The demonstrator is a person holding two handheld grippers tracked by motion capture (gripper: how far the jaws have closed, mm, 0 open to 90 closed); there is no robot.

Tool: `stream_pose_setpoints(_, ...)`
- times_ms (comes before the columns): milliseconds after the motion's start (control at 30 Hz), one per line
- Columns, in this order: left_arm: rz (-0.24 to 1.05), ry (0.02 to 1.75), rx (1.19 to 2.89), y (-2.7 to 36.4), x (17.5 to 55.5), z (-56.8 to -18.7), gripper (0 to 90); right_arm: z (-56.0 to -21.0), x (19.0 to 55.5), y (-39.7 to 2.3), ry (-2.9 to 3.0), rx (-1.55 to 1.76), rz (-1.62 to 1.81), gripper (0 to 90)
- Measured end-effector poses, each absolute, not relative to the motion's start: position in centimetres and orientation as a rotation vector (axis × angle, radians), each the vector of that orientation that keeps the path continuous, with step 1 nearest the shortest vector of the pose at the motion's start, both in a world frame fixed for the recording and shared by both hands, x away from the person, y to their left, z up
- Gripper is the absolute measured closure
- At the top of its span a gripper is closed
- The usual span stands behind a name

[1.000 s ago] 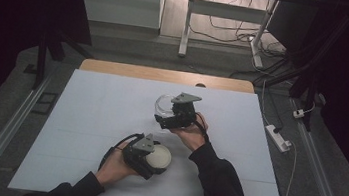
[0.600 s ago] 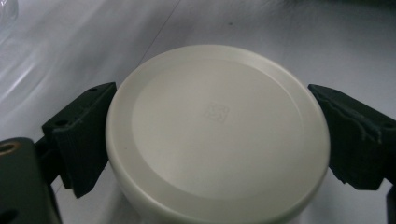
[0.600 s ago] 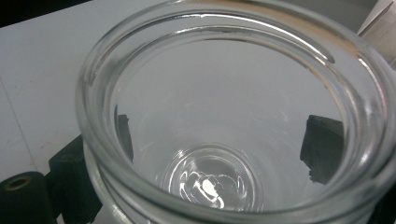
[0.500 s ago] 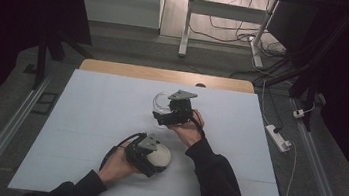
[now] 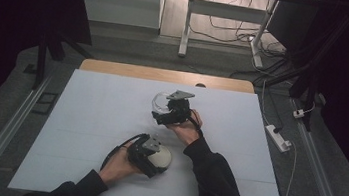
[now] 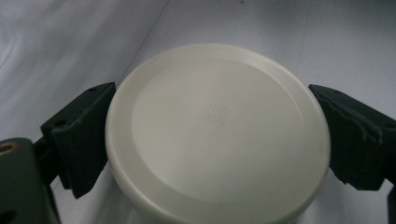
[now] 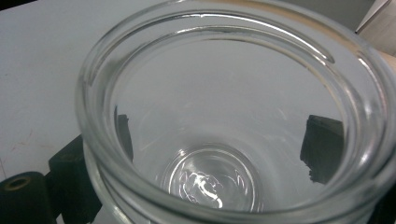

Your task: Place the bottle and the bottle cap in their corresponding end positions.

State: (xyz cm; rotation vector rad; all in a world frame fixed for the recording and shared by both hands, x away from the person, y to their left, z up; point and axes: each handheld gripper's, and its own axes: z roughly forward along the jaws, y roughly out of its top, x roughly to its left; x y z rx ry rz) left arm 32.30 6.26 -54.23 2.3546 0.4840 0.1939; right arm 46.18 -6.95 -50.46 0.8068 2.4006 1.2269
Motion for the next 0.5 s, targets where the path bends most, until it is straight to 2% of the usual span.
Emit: stream_pose_setpoints(500,0.156,0.503,2.373,6.3,32.6,-54.3,3.6,-50.91,46.13,-6.97,2.409,0.811,1.206,6.1)
